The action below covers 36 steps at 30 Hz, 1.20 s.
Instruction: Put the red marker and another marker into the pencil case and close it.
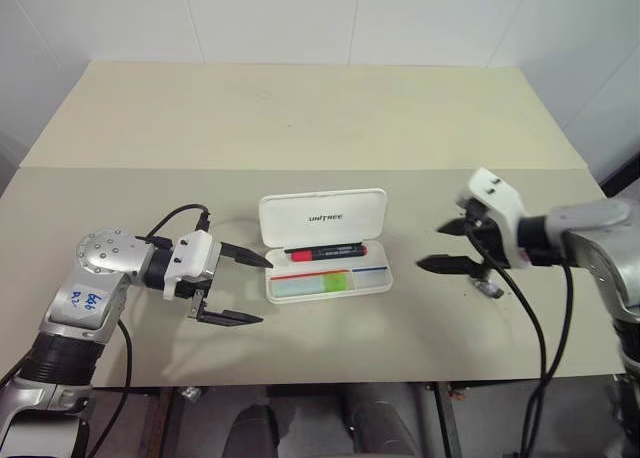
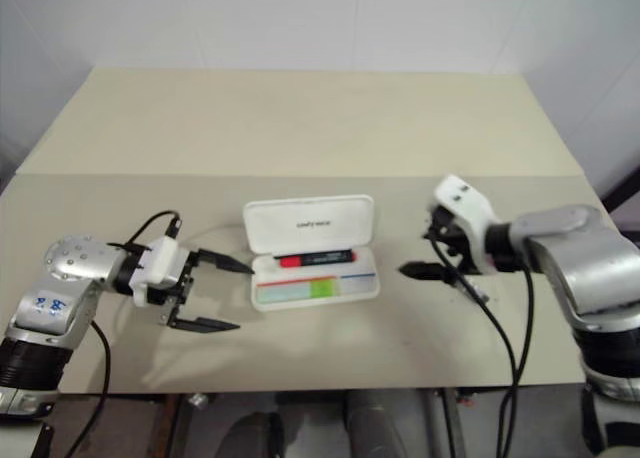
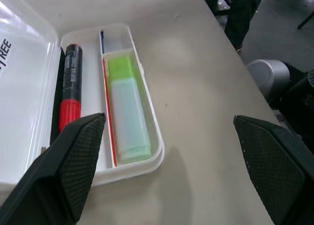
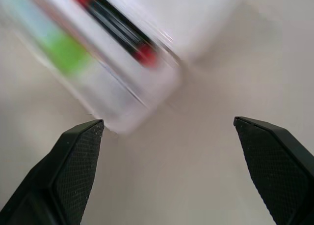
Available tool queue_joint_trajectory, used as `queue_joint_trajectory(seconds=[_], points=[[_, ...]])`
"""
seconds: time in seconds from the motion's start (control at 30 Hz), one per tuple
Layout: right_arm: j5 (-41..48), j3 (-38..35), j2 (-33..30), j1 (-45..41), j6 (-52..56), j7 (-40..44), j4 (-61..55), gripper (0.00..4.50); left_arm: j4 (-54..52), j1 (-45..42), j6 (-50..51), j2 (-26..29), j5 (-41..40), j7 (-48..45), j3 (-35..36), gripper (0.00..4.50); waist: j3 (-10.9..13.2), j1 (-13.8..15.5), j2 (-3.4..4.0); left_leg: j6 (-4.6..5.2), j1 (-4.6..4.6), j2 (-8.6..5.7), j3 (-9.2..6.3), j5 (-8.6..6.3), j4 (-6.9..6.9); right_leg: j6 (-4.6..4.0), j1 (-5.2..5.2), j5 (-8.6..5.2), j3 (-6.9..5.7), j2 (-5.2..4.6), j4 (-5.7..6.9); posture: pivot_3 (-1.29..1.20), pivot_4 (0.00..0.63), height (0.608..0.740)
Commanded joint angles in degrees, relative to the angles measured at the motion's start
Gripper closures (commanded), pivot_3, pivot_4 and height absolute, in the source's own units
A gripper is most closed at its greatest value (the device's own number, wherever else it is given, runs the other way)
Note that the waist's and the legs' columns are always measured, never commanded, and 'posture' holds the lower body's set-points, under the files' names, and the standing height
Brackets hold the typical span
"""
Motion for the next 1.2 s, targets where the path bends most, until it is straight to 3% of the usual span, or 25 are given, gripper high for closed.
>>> queue_joint_trajectory(seconds=[0.03,0.4,0.57,0.67,1.0,1.2], points=[[0.5,-4.7,-2.3,3.8,3.3,-4.0,-0.6,0.01,1.7,-2.8,-2.1,-0.8,0.7,-1.5,-0.7,0.00,0.0,0.2,0.00,0.01,-0.01,0.00,0.00,-0.01,0.00,0.01,0.00,0.00,0.01,0.00,-0.01,0.00,0.150,0.740],[0.4,-7.5,-6.1,14.6,-1.8,-8.8,5.8,0.01,2.6,-3.4,-3.4,-0.9,1.0,-2.4,-0.9,0.00,0.0,-0.1,0.00,0.05,0.03,-0.01,0.12,-0.02,0.02,0.09,0.01,0.05,0.16,0.01,0.00,0.00,0.150,0.740],[1.6,-6.7,-5.0,15.5,-2.4,-9.9,6.2,0.01,2.8,-3.8,-3.6,-0.6,1.1,-2.2,-0.5,0.00,0.0,-0.3,0.00,0.06,0.04,-0.01,0.14,-0.02,0.02,0.10,0.01,0.05,0.19,0.01,0.01,0.00,0.150,0.740],[1.9,-5.5,-4.2,15.0,-3.5,-10.4,7.2,0.63,2.2,-3.9,-3.0,-0.8,0.7,-1.7,-0.3,0.00,0.0,-0.3,0.00,0.06,0.05,-0.01,0.14,-0.02,0.02,0.11,0.01,0.06,0.19,0.02,0.01,0.00,0.150,0.740],[3.0,-2.9,-3.9,12.0,-4.7,-11.1,8.5,4.15,0.6,-2.5,-2.2,0.0,0.2,-0.9,0.5,0.00,0.0,-0.2,0.00,0.07,0.04,-0.01,0.16,-0.02,0.02,0.13,0.01,0.07,0.23,0.03,-0.01,0.00,0.150,0.740],[2.1,-1.0,-5.4,11.9,-7.2,-10.2,9.5,4.16,0.0,-2.0,-1.7,0.4,0.1,-0.5,1.0,0.00,0.0,-0.3,-0.01,0.07,0.05,-0.01,0.19,-0.02,0.04,0.16,0.02,0.08,0.26,0.03,0.00,0.00,0.150,0.740]])
